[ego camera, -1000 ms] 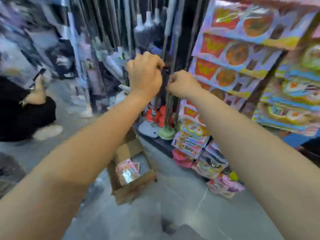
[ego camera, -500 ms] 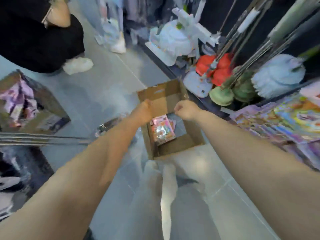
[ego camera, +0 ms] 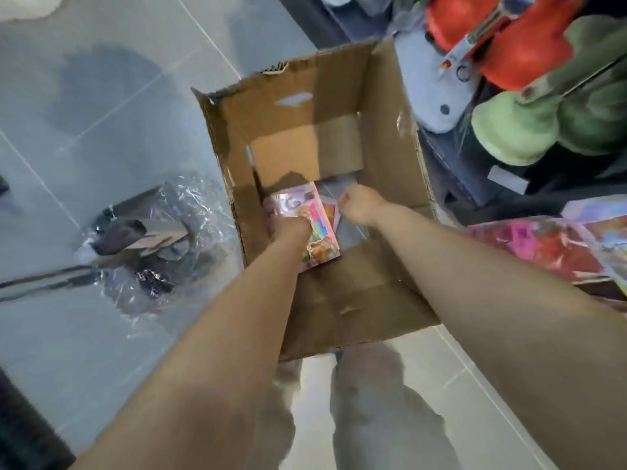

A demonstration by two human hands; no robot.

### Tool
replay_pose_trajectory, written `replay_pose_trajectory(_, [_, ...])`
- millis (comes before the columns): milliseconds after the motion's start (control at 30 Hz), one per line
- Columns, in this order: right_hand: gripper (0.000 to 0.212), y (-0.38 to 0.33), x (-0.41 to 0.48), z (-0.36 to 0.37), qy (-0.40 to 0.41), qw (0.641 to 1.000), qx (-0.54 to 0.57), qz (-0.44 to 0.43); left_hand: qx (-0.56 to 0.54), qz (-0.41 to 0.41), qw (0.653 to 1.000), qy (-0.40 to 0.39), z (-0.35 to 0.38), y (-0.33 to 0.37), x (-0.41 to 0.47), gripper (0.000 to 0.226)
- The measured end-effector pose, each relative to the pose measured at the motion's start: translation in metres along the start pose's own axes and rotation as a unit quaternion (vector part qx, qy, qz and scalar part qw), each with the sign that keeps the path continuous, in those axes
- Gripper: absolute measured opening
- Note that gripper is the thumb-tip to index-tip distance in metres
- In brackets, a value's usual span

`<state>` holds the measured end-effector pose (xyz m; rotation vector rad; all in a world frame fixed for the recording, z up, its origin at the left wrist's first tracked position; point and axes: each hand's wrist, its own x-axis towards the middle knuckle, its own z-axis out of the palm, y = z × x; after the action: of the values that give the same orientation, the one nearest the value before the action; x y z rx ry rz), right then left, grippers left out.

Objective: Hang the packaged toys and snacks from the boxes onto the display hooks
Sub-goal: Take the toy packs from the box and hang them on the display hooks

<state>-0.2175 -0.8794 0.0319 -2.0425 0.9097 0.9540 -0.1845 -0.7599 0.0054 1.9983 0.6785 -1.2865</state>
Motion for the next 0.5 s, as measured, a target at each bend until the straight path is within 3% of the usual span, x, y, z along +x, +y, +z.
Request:
replay_pose_trajectory(133, [0.029,0.016,0.080,0.041,-0.021,0.999,0.021,0.013,-0.073,-0.050,0.996,0.034,0.026,-0.031,0.074,0.037])
replay_pose_trajectory(300, [0.029,0.025,0.150,0.082,-0.016,1.000,0.022,0.007,-0.103,-0.089,0.991,-0.001,0.029,-0.057,0.137,0.024])
replay_pose_trajectory(400, [0.037,0.031,0.179,0.101,-0.010,0.998,0.062,0.025,-0.104,-0.131,0.986,-0.003,0.023,-0.068,0.159,0.038])
replay_pose_trajectory(500, [0.045,0.038,0.201,0.120,0.002,0.990,0.133,0.040,-0.107,-0.125,0.986,-0.012,0.018,-0.079,0.173,0.020])
